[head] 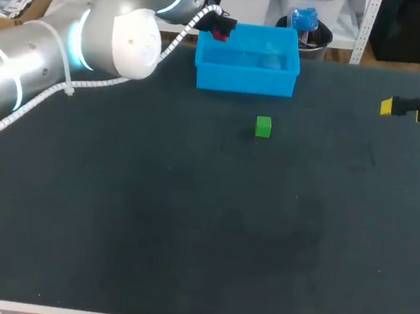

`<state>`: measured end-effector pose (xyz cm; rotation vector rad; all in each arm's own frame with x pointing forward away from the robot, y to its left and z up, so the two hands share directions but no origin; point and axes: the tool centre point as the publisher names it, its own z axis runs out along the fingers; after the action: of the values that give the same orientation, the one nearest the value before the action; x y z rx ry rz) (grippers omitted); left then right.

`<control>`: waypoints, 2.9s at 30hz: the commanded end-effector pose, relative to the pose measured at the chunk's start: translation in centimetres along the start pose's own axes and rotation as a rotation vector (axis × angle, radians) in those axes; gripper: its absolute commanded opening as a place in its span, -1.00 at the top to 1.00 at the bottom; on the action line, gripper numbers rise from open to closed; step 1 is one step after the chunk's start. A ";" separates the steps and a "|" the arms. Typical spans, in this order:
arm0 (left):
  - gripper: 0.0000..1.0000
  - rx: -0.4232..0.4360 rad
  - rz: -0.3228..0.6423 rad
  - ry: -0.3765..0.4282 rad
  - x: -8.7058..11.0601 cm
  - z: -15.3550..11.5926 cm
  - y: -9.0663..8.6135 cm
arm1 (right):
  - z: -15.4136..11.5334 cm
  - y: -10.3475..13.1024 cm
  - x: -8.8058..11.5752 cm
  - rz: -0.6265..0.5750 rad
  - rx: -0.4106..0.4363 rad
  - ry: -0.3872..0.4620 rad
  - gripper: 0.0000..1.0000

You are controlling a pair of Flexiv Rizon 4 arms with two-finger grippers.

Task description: Use the left arm to pick the red cube and place it into the blue plastic box first, then use the right arm to grasp the green cube and put it into the same blue plastic box after the first action is fully finished.

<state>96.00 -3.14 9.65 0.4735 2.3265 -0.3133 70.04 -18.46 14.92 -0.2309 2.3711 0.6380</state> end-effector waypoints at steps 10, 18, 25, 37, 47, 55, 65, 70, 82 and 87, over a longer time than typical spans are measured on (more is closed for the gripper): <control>1.00 -0.028 -0.016 0.083 -0.1 3.7 -0.1 | 0.0 0.0 0.0 -0.001 0.001 0.001 -1.00; 1.00 -0.037 -0.020 0.121 0.7 5.0 -0.2 | 0.0 0.0 0.0 -0.001 0.001 0.001 -1.00; 0.59 -0.040 -0.013 0.133 0.9 5.2 -0.2 | 0.0 0.0 0.0 -0.001 0.001 0.001 -1.00; -0.78 -0.041 0.010 0.121 0.4 4.5 -0.9 | 0.0 0.0 0.0 -0.001 0.001 0.001 -1.00; -1.00 -0.047 0.035 0.097 0.1 1.1 -2.1 | 0.0 0.0 0.0 -0.001 0.001 0.001 -1.00; -1.00 -0.053 0.037 0.093 1.0 -3.1 -2.5 | 0.0 0.0 0.0 -0.001 0.001 0.001 -1.00; -1.00 -0.059 0.019 0.104 3.3 -11.2 -2.5 | 0.0 0.0 0.0 -0.001 0.001 0.001 -1.00; -1.00 -0.044 0.000 0.080 4.6 -14.3 -2.8 | 0.0 0.0 0.0 -0.001 0.001 0.001 -1.00; -1.00 0.019 0.010 0.032 10.4 -19.4 -2.8 | 0.0 0.0 0.0 -0.001 0.001 0.001 -1.00; -1.00 0.053 0.018 0.035 13.1 -21.6 -2.8 | 0.0 0.0 0.0 -0.001 0.001 0.001 -1.00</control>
<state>80.78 0.62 14.28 0.5518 2.4476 -0.3223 70.04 -18.46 14.92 -0.2310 2.3712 0.6380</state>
